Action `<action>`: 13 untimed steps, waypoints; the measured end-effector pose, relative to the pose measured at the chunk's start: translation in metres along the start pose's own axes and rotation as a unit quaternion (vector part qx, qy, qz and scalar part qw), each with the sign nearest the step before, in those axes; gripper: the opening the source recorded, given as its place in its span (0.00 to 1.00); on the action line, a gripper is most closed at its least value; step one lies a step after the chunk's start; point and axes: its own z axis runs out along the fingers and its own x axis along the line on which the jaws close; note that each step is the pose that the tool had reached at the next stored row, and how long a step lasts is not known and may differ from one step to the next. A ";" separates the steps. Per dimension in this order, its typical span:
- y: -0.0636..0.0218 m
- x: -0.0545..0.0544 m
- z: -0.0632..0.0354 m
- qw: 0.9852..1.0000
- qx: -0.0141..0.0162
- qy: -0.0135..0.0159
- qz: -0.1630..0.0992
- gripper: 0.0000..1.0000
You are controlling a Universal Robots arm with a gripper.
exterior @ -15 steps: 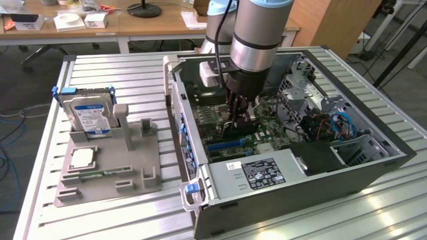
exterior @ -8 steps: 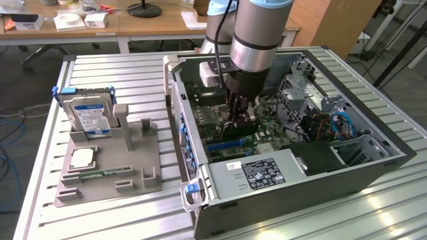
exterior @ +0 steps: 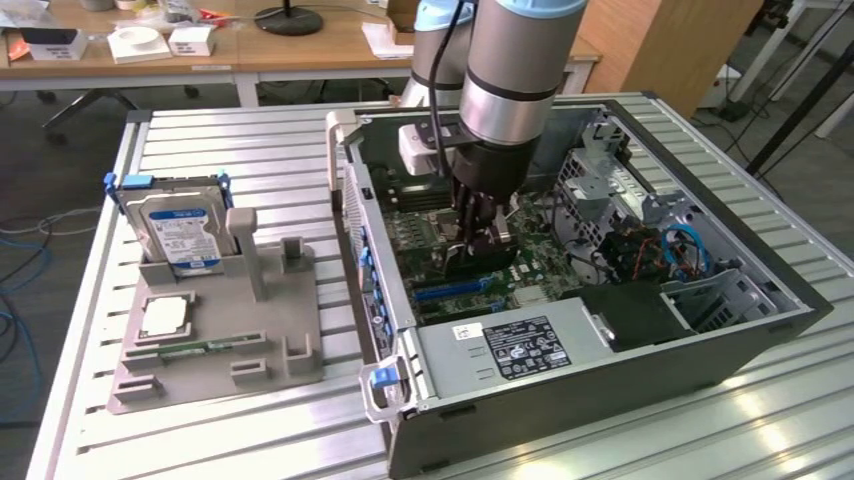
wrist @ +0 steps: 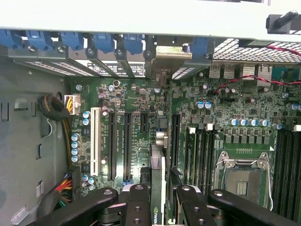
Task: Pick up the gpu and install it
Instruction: 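Insert the gpu into the slot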
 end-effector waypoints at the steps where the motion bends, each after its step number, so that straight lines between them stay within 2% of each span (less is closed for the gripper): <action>1: 0.0000 0.000 0.0001 1.000 0.000 0.000 0.000 0.26; 10: 0.0000 0.000 0.0010 1.000 0.000 0.000 0.000 0.26; 13: 0.0001 0.000 0.0020 1.000 -0.001 0.000 0.000 0.26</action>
